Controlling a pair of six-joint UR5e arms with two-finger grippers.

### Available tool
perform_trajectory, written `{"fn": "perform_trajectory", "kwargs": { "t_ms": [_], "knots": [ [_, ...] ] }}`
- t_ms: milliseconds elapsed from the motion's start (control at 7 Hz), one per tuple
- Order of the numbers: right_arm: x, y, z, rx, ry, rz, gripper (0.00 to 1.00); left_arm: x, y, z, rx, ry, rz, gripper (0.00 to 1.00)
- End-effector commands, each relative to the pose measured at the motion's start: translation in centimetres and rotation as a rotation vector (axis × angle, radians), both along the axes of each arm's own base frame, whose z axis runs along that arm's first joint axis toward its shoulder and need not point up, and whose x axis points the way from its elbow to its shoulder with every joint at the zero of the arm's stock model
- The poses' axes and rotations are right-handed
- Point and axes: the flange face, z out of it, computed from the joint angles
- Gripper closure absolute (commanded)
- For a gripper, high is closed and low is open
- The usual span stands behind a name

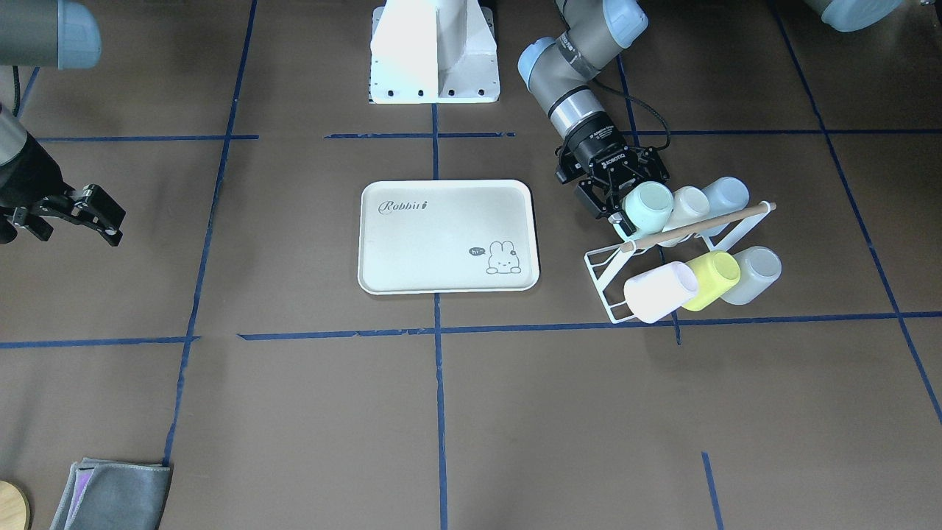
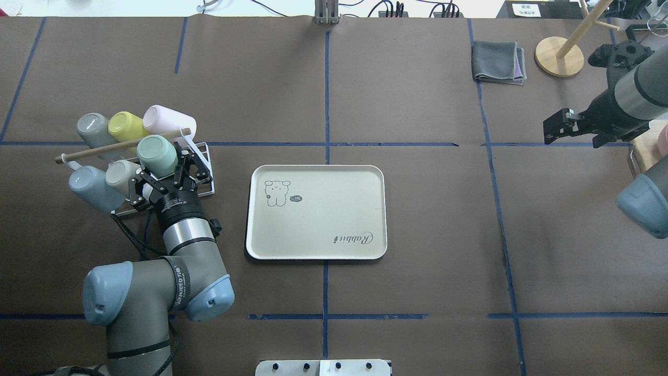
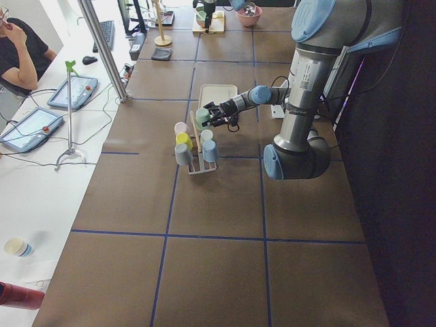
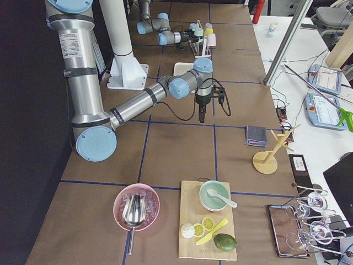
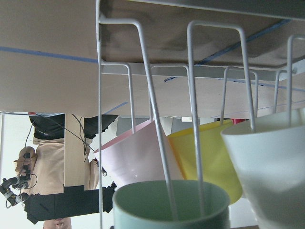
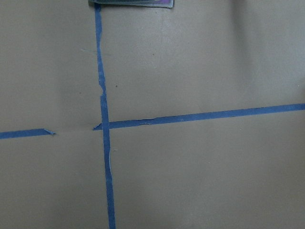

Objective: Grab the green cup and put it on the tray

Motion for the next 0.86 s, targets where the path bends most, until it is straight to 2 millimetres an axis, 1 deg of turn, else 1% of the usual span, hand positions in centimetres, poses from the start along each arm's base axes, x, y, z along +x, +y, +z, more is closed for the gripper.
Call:
{"fn": "perform_trajectory", "kwargs": {
  "t_ms": [0, 286, 429, 571, 714],
  "knots": [
    [0.0, 0.0, 0.0, 0.000, 0.000, 0.000, 0.00, -1.4, 0.4, -0.4, -0.001, -0.007, 0.001, 0.58],
    [0.0, 0.0, 0.0, 0.000, 0.000, 0.000, 0.00, -1.4, 0.5, -0.5, 0.000, -0.004, 0.003, 0.58],
    [0.0, 0.0, 0.1, -0.001, 0.001, 0.000, 0.00, -1.9, 0.5, -1.3, 0.005, 0.015, 0.001, 0.58],
    [0.0, 0.0, 0.1, -0.001, 0.001, 0.000, 0.00, -3.2, 0.8, -2.9, 0.016, 0.057, 0.000, 0.58],
    [-0.1, 0.0, 0.1, -0.001, 0.001, -0.001, 0.00, -4.1, 0.9, -3.9, 0.021, 0.076, -0.003, 0.58]
  ]
}}
